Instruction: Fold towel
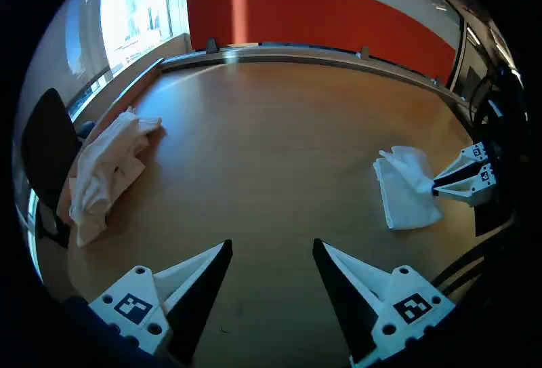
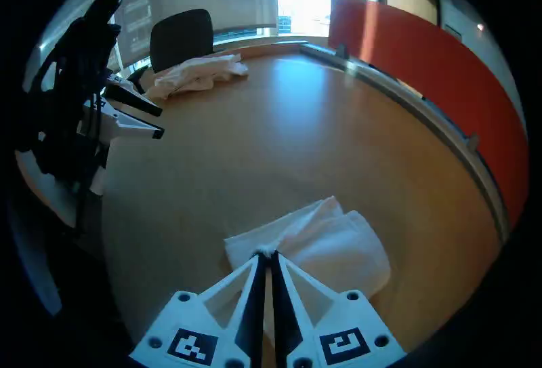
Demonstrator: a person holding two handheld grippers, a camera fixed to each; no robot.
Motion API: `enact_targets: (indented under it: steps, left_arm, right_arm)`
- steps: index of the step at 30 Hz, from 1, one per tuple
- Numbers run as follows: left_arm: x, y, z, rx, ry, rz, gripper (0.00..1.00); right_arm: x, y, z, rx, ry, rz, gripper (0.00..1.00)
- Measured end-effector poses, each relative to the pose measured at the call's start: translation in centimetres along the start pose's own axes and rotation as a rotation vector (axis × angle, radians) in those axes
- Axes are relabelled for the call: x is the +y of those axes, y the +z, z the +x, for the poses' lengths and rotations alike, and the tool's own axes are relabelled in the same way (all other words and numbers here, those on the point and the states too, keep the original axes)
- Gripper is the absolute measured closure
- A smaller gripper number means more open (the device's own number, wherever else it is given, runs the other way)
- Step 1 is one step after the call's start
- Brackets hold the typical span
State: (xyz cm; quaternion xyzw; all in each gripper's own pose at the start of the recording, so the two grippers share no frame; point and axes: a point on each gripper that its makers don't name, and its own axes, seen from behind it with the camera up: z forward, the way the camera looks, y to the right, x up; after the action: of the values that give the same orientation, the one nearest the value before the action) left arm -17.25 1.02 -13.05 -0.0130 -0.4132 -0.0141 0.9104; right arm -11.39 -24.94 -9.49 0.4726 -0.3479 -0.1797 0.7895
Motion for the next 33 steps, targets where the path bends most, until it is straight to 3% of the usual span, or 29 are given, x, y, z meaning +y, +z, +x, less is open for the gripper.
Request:
enact_targets:
  steps: [5,8,10,13,15,19,33]
  left_arm:
    - [0.1,0.0,0.0,-0.001,0.005,-0.002,0.12]
    - [0.1,0.0,0.0,-0.001,0.006,-0.001,0.12]
    - [0.1,0.0,0.0,-0.002,0.005,0.000,0.12]
    - [0.1,0.0,-0.1,-0.002,0.005,0.002,0.12]
    - [0.1,0.0,-0.1,-0.001,0.005,0.003,0.12]
    - [0.1,-0.1,-0.1,-0.001,0.006,0.003,0.12]
    - [0.5,-0.1,0.0,0.003,0.010,-0.001,0.12]
  right_arm:
    - [-0.5,0.2,-0.2,-0.004,-0.002,0.010,0.92]
    - [-0.9,0.3,-0.3,-0.004,0.003,0.027,0.84]
    - [-1.1,0.4,-0.3,-0.004,0.009,0.031,0.72]
    - [-1.2,0.3,-0.5,-0.003,0.017,0.035,0.39]
    - [-1.3,0.2,-0.5,-0.001,0.020,0.036,0.30]
    - [-1.2,0.0,-0.7,0.000,0.019,0.029,0.24]
    - [-1.0,-1.0,-4.2,-0.041,0.059,-0.017,0.24]
